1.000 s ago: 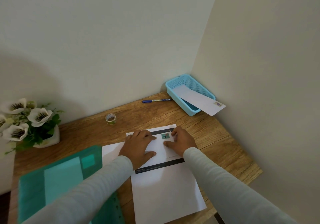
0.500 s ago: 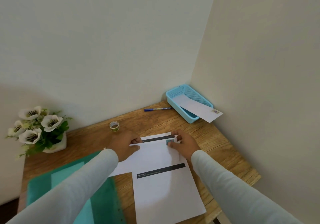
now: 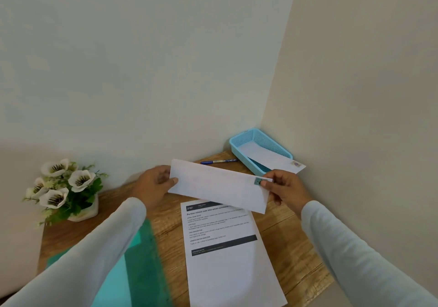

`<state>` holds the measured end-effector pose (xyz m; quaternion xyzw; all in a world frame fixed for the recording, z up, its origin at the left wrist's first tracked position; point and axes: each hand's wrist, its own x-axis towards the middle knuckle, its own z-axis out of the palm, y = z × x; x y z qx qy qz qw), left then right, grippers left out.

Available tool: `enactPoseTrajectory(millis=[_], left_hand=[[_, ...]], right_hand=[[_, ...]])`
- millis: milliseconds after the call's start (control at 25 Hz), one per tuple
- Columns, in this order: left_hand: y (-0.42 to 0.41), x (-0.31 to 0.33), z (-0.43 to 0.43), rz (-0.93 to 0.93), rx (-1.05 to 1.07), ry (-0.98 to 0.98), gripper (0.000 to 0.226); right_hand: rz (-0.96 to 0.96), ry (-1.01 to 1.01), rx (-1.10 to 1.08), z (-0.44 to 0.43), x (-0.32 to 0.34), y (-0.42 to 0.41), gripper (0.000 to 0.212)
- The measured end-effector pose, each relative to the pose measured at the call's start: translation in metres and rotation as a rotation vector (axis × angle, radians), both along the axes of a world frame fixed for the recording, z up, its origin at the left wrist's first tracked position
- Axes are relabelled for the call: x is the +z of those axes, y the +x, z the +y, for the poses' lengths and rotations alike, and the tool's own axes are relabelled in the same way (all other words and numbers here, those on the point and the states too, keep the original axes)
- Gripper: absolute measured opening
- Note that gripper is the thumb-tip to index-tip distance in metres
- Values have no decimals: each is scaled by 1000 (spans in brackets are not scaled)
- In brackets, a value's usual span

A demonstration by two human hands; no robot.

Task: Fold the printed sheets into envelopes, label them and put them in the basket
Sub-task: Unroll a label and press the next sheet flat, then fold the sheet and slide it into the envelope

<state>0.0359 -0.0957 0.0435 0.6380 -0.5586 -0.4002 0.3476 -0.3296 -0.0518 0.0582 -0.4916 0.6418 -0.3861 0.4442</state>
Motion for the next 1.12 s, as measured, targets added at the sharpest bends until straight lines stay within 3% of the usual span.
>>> enactPoseTrajectory(millis=[80,280,600,960,1120], left_hand=[[-2,-2,-2,16,4,32,14],[-16,3,-11,97,-77,20,6],[-69,8,-33,-57,-148,-49,47],[-110,3,-41,11,-319,-30,30],[-107,-6,-35,-90,-391,5,30]], right_hand=[[-21,-6,-17,3,4,-4,10],[-77,-19,-90,11,7,-19,11],[-163,-63,-266,22,0,-66,12],[-319,-18,-656,3,-17,-110,10],[-336,30,-725,-14,-28,-111,11]])
